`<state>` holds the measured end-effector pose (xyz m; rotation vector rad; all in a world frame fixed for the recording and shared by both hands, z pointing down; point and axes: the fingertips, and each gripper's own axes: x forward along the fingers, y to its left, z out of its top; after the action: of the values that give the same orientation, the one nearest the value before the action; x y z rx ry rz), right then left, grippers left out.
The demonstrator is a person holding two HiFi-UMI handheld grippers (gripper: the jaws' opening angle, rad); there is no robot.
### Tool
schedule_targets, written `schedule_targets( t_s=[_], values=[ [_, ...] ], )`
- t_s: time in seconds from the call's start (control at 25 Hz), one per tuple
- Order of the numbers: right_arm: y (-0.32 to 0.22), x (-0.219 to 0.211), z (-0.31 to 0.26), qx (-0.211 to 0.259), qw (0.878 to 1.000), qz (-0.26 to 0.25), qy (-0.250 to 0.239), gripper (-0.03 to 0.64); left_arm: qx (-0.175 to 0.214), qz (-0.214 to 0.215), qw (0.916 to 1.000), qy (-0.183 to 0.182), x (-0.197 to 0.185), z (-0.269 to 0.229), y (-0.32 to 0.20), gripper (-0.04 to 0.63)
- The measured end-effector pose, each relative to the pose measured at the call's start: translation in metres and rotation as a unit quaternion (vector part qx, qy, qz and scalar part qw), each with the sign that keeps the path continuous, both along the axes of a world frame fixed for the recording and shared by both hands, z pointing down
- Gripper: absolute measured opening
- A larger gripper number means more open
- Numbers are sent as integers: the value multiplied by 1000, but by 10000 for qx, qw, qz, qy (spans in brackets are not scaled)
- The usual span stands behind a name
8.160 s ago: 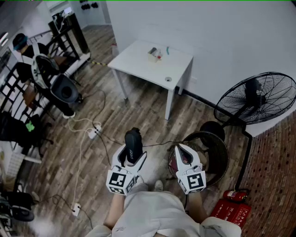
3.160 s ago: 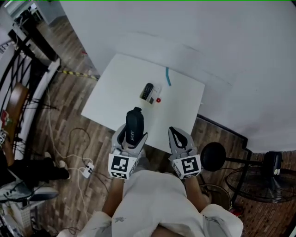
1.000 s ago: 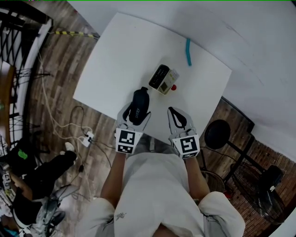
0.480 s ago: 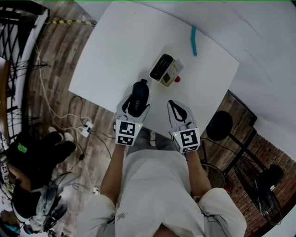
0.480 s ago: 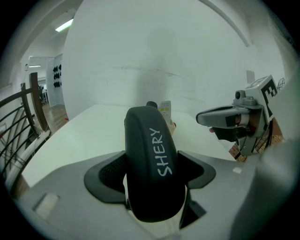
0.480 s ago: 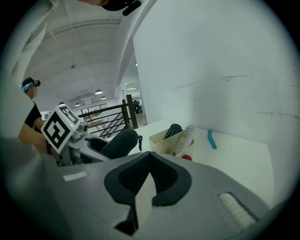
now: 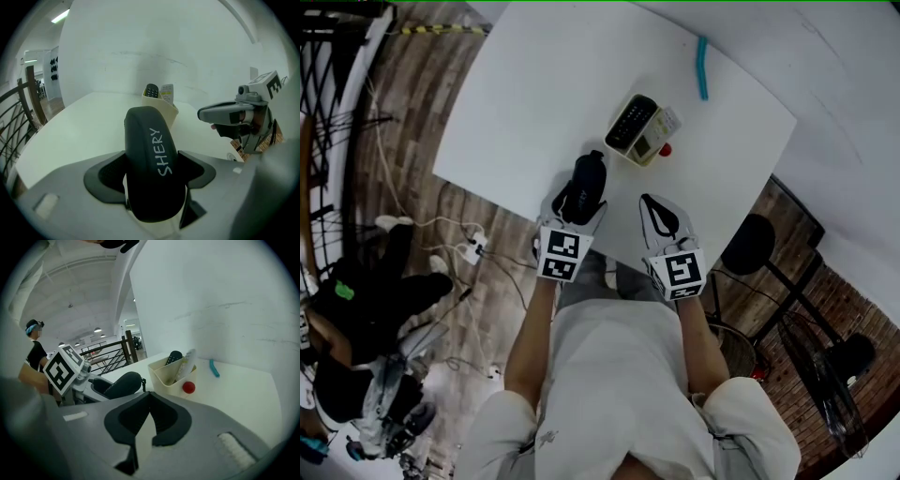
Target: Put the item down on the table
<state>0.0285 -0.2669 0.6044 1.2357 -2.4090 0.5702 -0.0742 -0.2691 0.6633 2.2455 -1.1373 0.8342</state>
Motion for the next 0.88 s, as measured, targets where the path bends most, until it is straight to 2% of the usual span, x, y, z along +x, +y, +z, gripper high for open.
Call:
schedule_targets(
  t_s=[0.56,0.88],
  values=[
    [-2,3,15,-203,9998,11,-39,3,-303,81,9991,-285,9,23,-5,367],
    [-5,6,20,-235,9997,65,-93,3,-319,117,9987,-377,13,29,-9,367]
  ],
)
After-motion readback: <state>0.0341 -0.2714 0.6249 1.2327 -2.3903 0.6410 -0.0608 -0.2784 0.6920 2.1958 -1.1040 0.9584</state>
